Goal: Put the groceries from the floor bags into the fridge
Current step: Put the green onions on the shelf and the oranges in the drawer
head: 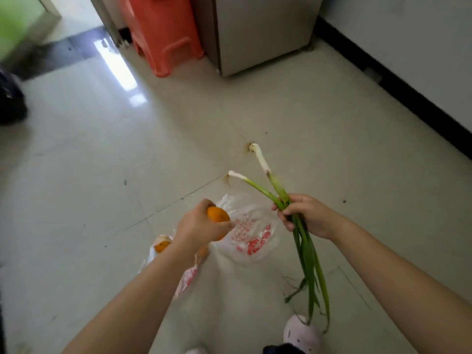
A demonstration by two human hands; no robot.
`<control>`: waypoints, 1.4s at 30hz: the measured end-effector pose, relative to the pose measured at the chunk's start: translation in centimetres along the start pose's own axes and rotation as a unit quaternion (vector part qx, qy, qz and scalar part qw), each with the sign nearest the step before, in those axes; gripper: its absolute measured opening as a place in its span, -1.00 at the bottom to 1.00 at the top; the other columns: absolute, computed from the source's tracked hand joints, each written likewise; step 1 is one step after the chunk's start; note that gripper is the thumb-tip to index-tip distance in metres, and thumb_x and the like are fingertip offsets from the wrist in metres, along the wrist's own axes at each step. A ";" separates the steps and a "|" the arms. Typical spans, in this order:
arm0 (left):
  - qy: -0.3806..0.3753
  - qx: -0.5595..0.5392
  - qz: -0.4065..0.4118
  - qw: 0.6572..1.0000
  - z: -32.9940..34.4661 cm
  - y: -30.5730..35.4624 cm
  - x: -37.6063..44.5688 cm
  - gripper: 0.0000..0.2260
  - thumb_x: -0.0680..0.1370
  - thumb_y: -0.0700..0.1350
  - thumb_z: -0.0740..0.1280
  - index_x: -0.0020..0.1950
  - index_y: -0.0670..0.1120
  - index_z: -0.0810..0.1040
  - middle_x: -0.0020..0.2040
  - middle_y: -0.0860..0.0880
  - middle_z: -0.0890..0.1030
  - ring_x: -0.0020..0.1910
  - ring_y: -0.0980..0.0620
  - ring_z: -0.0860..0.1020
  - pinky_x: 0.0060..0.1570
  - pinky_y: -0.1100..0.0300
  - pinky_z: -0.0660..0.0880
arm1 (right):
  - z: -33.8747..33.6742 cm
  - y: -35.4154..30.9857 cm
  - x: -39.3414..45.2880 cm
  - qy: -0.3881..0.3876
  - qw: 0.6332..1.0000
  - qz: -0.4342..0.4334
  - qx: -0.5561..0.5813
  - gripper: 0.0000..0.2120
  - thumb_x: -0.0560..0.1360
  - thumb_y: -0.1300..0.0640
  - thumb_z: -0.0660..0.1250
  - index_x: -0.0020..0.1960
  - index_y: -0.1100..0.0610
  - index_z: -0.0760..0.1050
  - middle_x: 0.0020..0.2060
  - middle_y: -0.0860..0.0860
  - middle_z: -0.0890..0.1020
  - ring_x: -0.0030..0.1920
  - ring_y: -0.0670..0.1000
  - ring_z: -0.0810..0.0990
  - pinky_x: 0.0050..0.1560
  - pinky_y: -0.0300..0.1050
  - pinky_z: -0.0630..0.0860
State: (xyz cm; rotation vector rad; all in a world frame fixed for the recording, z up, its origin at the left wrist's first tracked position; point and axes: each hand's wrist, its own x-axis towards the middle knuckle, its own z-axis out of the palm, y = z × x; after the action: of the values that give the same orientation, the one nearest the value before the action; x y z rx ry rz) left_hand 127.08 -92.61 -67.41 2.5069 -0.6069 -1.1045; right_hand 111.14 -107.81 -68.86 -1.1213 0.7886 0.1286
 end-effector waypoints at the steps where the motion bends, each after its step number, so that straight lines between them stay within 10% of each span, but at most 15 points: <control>1: -0.006 -0.076 -0.013 0.997 -1.9 2.7 -1.6 -0.66 0.43 0.07 0.43 0.09 0.03 0.39 0.03 -0.03 0.45 -0.02 -0.06 0.47 -0.15 0.13 0.51 | -0.2 -2.3 -2.2 0.016 1.000 0.000 0.007 -0.74 0.53 0.42 0.05 -0.18 0.22 0.45 -0.48 0.06 0.40 -0.63 -0.11 0.38 -0.55 -0.28 0.34; 6: -0.132 -0.474 -0.065 0.868 -10.1 17.4 -10.0 -0.85 0.53 0.08 0.28 -0.10 0.03 0.41 -0.10 -0.08 0.49 -0.28 0.02 0.49 -0.56 0.35 0.48 | -3.1 -16.1 -12.6 0.092 0.995 -0.025 0.006 -0.69 0.62 0.23 -0.04 -0.14 0.22 0.44 -0.48 0.04 0.40 -0.67 -0.12 0.34 -0.61 -0.28 0.28; 15: -0.192 -0.617 0.104 0.756 -19.8 41.6 -21.4 -0.89 0.58 -0.05 0.16 -0.03 -0.07 0.40 -0.09 -0.15 0.45 -0.19 -0.09 0.48 -0.53 0.24 0.56 | -8.1 -39.6 -31.1 0.194 0.943 -0.258 -0.085 -0.74 0.63 0.25 0.04 -0.17 0.19 0.43 -0.36 0.04 0.42 -0.49 -0.08 0.42 -0.50 -0.33 0.40; 20: -0.185 -0.614 0.203 0.740 -23.2 50.6 -23.7 -0.85 0.58 -0.09 0.09 0.12 -0.08 0.34 -0.05 -0.16 0.42 -0.18 -0.10 0.47 -0.49 0.23 0.56 | -11.4 -47.3 -36.6 0.230 0.898 -0.354 -0.125 -0.83 0.62 0.22 0.07 0.02 0.24 0.42 -0.33 0.05 0.43 -0.38 -0.02 0.47 -0.27 -0.19 0.49; 31: 0.056 -0.504 0.334 0.795 -32.5 66.6 -15.5 -0.80 0.57 -0.08 0.26 0.14 0.01 0.30 0.15 -0.08 0.34 -0.16 0.06 0.42 -0.34 0.25 0.36 | -22.1 -63.4 -31.9 0.233 0.881 -0.367 -0.189 -0.78 0.62 0.17 0.10 -0.16 0.16 0.43 -0.41 0.05 0.38 -0.47 -0.04 0.41 -0.53 -0.28 0.53; 42: 0.239 -0.494 0.359 0.755 -41.6 79.8 -2.7 -0.68 0.54 -0.06 0.33 0.25 0.00 0.36 0.18 -0.03 0.31 0.12 -0.06 0.37 -0.22 0.19 0.46 | -32.9 -82.3 -21.3 0.203 0.853 -0.426 -0.224 -0.84 0.61 0.17 0.12 -0.12 0.21 0.35 -0.38 0.05 0.39 -0.43 -0.01 0.57 -0.41 -0.21 0.60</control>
State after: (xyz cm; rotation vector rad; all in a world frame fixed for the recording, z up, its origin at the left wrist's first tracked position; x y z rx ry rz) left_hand 137.23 -153.97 -2.32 1.3072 -0.5372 -0.2797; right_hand 117.68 -167.14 0.01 -1.8939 0.5658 -0.7331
